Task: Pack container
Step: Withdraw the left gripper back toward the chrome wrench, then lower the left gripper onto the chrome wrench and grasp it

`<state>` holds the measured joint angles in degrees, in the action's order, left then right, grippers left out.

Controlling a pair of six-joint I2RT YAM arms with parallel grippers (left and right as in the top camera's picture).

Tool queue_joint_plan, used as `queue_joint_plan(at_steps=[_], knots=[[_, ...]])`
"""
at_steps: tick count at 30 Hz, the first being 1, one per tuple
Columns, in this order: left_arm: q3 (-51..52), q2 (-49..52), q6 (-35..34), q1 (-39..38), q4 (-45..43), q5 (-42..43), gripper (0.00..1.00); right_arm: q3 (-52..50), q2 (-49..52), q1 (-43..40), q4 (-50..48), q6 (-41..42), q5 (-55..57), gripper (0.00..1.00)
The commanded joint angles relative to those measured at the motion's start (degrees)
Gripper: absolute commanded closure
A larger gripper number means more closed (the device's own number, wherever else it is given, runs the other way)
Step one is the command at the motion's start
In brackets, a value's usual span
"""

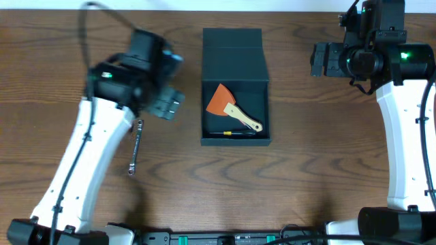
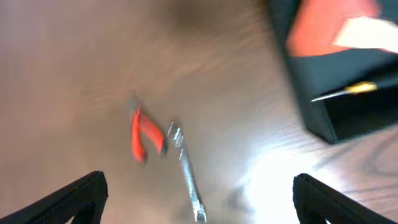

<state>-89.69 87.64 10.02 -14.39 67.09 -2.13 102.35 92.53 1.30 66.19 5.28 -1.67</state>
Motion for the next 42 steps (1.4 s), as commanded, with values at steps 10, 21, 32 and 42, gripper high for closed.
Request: queue_joint_plan(at_steps=[10,21,32,42], knots=[[21.55,0.46,-9.73,12.76,-8.63,4.68,0.0,0.13,0.15,-0.57,0.02,-1.31,0.2,0.01],[35.58,0.26,-11.69,13.09,-16.63,6.88,0.01,0.13,0.15,-0.57,-0.39,-1.33,0.2,0.01],[42.69,0.28,-11.1,13.09,-25.46,6.84,0.02,0.13,0.15,-0.57,-0.28,-1.31,0.2,0.01],[47.08,0.35,-7.06,13.09,-32.48,5.55,0.01,0.13,0.15,-0.57,0.24,-1.31,0.2,0.01]])
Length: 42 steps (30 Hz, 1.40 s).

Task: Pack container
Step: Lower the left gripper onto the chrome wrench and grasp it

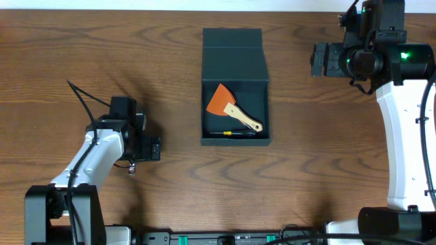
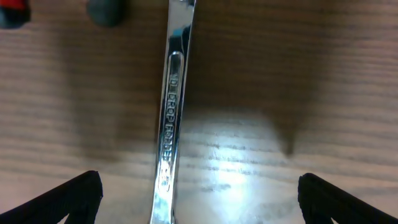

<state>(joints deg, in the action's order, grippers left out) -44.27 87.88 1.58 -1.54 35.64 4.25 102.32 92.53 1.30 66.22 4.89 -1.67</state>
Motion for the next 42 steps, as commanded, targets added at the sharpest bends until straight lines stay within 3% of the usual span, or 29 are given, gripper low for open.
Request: queue_joint_plan(at_steps=[1,5,10,27,42], knots=[[2.19,0.11,1.4,0.24,-1.64,-0.85,0.01,0.15,0.15,-0.57,0.26,-0.94,0.2,0.01],[2.6,0.11,1.4,0.24,-1.95,-0.85,0.0,0.15,0.15,-0.57,0.26,-0.94,0.2,0.01],[2.62,0.11,1.4,0.24,-1.95,-0.9,0.1,0.15,0.15,-0.57,0.33,-1.38,0.2,0.01],[7.63,0.13,1.33,0.24,-6.6,-1.92,0.06,0.15,0.15,-0.57,0.42,-1.38,0.2,0.01],[7.61,0.11,1.14,0.24,-6.6,-1.29,0.52,0.15,0.15,-0.57,0.44,-1.33,0.17,0.01]])
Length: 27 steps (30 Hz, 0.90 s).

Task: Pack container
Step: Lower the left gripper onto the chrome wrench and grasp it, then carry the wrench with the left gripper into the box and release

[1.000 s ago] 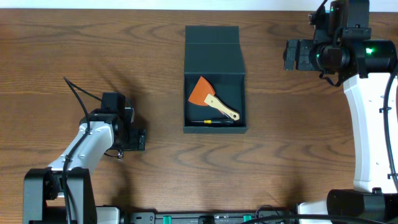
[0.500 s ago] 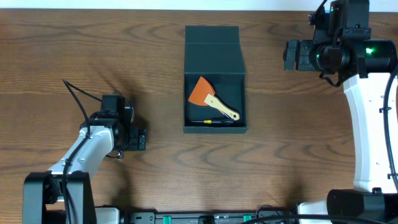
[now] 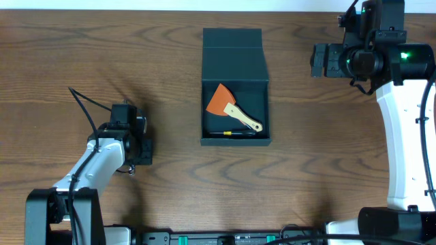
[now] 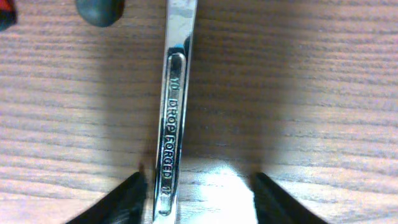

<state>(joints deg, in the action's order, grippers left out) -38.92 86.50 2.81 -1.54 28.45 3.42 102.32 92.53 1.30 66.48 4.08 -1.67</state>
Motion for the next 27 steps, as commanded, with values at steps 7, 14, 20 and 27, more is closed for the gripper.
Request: queue_joint_plan(at_steps=[7,14,20,27], knots=[[2.25,1.49,-0.76,0.24,0.59,0.68,0.74,0.15,0.15,-0.57,0.15,-0.52,0.17,0.01],[2.25,1.49,-1.66,0.24,0.59,0.68,0.89,0.15,0.15,-0.57,0.15,-0.52,0.17,0.01],[2.25,1.49,-3.19,0.24,0.57,0.68,0.94,0.15,0.15,-0.57,0.15,-0.52,0.2,0.01],[-1.05,0.92,-5.51,0.11,3.58,3.87,0.94,0.15,0.15,-0.57,0.17,-0.55,0.2,0.01]])
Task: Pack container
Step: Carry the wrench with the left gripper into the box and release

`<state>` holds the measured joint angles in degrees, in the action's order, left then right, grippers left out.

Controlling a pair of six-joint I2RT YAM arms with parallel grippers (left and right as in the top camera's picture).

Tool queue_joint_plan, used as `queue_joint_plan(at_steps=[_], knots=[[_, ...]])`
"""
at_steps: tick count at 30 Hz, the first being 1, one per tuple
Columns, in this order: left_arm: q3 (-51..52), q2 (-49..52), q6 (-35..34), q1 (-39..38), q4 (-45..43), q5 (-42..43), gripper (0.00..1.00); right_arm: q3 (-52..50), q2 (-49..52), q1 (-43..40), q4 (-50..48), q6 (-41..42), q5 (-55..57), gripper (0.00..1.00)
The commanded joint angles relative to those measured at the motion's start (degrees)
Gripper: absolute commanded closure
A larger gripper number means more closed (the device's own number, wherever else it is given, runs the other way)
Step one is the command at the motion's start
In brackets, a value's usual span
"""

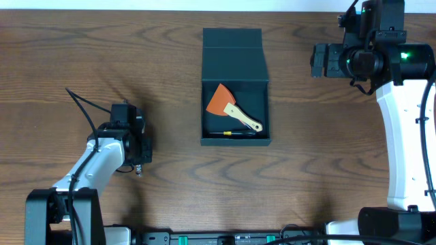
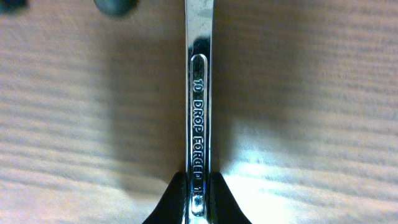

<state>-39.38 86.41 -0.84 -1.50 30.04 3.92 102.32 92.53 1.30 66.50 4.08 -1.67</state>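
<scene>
A chrome wrench [image 2: 198, 93] stamped "10 DROP FORGED" lies on the wooden table. My left gripper [image 2: 198, 193] is shut on its shank, with a black fingertip [image 2: 177, 199] pressed against each side. Overhead, the left gripper [image 1: 138, 158] sits low at the table's left, and only the wrench's end [image 1: 138, 172] pokes out below it. The dark open box [image 1: 235, 141] at centre holds an orange scraper [image 1: 221, 99] with a wooden handle and a thin screwdriver [image 1: 231, 133]. My right gripper [image 1: 325, 60] hangs at the far right, away from everything; its jaw state is unclear.
A dark plier grip [image 2: 115, 5] shows at the top edge of the left wrist view, just left of the wrench. The box's lid [image 1: 233, 46] lies folded back behind it. The left arm's cable [image 1: 82, 105] loops over the table.
The left fingers stood a little apart on either side of the wrench's shank; now they are shut tight on it. The right arm has not moved.
First my left gripper was open and high, near the box, with red pliers and the wrench below. Then it was low over the wrench with its fingers wide. Later the fingers flanked the shank closely, and now they clamp it.
</scene>
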Motion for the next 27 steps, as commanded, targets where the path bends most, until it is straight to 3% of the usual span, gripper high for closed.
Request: queue_joint_plan(at_steps=[1,11,19,23,27], knots=[[-1.79,0.68,-1.84,-0.04,3.15,4.31,0.94,0.15,0.15,-0.57,0.13,-0.55,0.2,0.01],[-21.07,-2.73,1.84,-9.38,16.13,4.57,0.94,0.15,0.15,-0.57,0.15,-0.52,0.17,0.01],[-32.39,-2.73,23.15,-20.61,16.7,4.44,0.94,0.15,0.15,-0.57,0.15,-0.52,0.17,0.01],[-32.68,-2.6,36.79,-26.18,12.74,4.42,0.94,0.15,0.15,-0.57,0.15,-0.52,0.17,0.01],[-32.65,-1.68,43.69,-30.95,5.79,4.46,0.94,0.15,0.15,-0.57,0.13,-0.5,0.17,0.01]])
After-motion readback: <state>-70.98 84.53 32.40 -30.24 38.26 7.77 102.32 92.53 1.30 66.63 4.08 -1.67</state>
